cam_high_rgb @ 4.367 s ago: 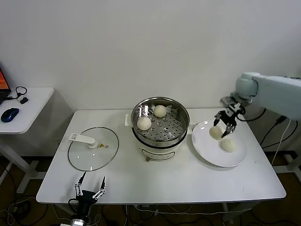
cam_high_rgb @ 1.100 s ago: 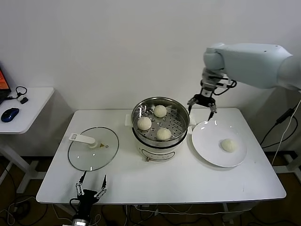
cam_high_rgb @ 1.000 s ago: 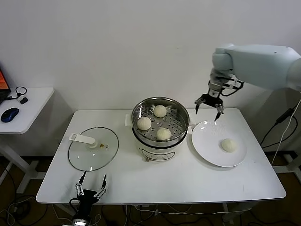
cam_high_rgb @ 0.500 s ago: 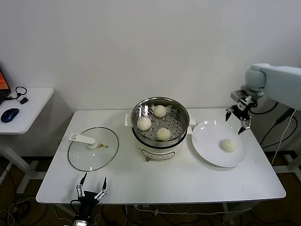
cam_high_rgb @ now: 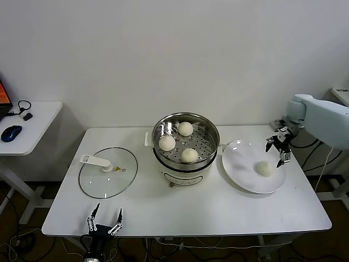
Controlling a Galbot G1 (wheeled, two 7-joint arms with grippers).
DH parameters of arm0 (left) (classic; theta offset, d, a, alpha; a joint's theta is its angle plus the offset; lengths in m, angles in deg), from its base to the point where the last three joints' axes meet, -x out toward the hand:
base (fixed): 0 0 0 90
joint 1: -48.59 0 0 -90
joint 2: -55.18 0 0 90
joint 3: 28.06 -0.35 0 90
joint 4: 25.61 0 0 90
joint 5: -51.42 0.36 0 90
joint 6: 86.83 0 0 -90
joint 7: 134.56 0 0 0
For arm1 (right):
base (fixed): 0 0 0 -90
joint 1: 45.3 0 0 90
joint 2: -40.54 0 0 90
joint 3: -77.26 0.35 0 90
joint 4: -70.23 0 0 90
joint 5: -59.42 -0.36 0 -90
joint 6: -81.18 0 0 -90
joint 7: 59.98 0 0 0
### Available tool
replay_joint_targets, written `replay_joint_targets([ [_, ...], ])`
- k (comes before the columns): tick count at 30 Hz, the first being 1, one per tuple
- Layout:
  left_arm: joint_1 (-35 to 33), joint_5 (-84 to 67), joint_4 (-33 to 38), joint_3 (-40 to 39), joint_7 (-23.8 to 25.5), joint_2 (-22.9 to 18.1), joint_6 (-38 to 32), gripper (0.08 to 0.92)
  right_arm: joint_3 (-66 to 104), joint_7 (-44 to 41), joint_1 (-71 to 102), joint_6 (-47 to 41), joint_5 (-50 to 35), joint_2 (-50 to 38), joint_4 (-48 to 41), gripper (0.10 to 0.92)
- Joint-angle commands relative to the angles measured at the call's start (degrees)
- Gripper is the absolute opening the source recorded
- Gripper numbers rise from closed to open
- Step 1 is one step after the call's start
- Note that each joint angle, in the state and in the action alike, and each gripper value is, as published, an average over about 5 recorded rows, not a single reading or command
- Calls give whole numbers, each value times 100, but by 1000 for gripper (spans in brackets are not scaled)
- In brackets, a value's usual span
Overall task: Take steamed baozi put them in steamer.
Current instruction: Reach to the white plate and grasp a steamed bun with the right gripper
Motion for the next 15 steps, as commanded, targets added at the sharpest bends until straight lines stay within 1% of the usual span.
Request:
replay_joint_targets([
  [1,-3,13,-35,14,3,-1,-8,823,1128,-38,1047,23,595,195,-928,823],
  [6,5,15,-51,18,5,0,-6,823,1512,-17,1291,29,827,309,-1174,823],
  [15,27,14,-51,21,9,5,3,823,1979,6,1511,153,964,552,-1556,823],
])
